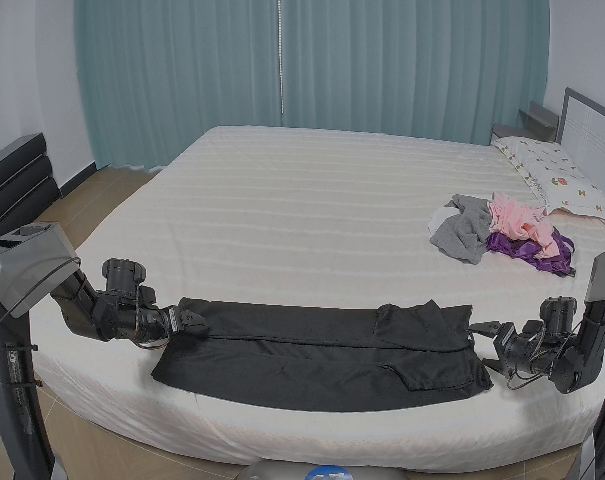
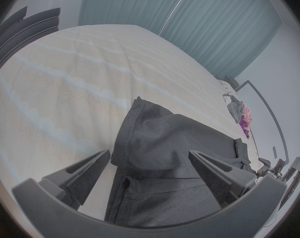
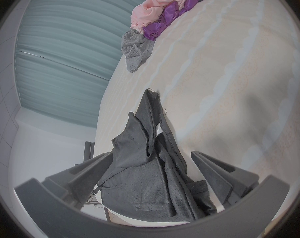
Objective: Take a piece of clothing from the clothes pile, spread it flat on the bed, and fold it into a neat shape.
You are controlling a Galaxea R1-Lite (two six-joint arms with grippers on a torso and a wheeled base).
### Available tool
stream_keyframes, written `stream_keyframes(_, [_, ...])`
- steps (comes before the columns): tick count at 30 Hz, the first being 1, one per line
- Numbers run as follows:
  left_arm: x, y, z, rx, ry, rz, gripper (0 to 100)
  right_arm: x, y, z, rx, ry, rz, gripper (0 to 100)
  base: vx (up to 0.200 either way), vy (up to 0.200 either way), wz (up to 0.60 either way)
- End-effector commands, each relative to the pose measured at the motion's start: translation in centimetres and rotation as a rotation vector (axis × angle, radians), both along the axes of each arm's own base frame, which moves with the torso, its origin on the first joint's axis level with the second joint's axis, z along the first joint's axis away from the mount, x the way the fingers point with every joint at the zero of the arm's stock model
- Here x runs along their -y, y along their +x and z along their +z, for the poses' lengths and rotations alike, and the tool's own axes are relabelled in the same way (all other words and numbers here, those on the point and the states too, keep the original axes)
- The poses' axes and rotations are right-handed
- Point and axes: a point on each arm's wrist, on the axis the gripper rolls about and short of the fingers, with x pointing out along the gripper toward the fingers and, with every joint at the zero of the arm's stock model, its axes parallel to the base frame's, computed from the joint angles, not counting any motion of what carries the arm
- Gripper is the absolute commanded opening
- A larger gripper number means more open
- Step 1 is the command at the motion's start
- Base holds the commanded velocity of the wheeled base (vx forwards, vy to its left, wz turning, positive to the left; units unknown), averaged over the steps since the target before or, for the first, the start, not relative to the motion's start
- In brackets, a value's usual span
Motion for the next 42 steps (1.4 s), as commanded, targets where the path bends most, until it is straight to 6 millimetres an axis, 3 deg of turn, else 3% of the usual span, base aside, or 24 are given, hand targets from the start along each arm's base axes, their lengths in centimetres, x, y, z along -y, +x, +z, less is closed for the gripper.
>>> stream_keyframes(1, [0.8, -0.1, -0.2, -0.008, 0.000, -0.018, 100, 0.0, 0.0, -0.1, -0.003, -0.001, 0.001, 100, 0.000, 0.000, 0.00])
stream_keyframes(3, [0.9, -0.1, -0.2, -0.008, 0.000, -0.021, 100, 0.0, 0.0, -0.1, -0.003, -0.001, 0.001, 100, 0.000, 0.000, 0.00])
stream_keyframes(4, [0.9, -0.1, -0.2, -0.010, 0.000, -0.021, 0, 0.0, 0.0, -0.1, -0.003, -0.001, 0.001, 100, 0.000, 0.000, 0.00])
stream_keyframes(12, [0.8, -0.7, -0.2, -0.023, 0.001, -0.020, 0, 0.0, 0.0, -0.1, -0.003, -0.001, 0.001, 100, 0.000, 0.000, 0.00])
stream_keyframes(17, [0.7, -1.2, 0.8, -0.008, 0.000, -0.016, 0, 0.0, 0.0, -0.1, -0.003, -0.001, 0.001, 100, 0.000, 0.000, 0.00])
stream_keyframes(33, [0.7, -0.7, 0.7, -0.003, 0.029, 0.042, 0, 0.0, 0.0, -0.1, -0.005, 0.003, 0.003, 100, 0.000, 0.000, 0.00])
stream_keyframes(42, [0.8, -0.4, 1.0, 0.007, 0.017, 0.046, 0, 0.0, 0.0, -0.1, -0.004, 0.001, 0.003, 100, -0.133, 0.000, 0.00])
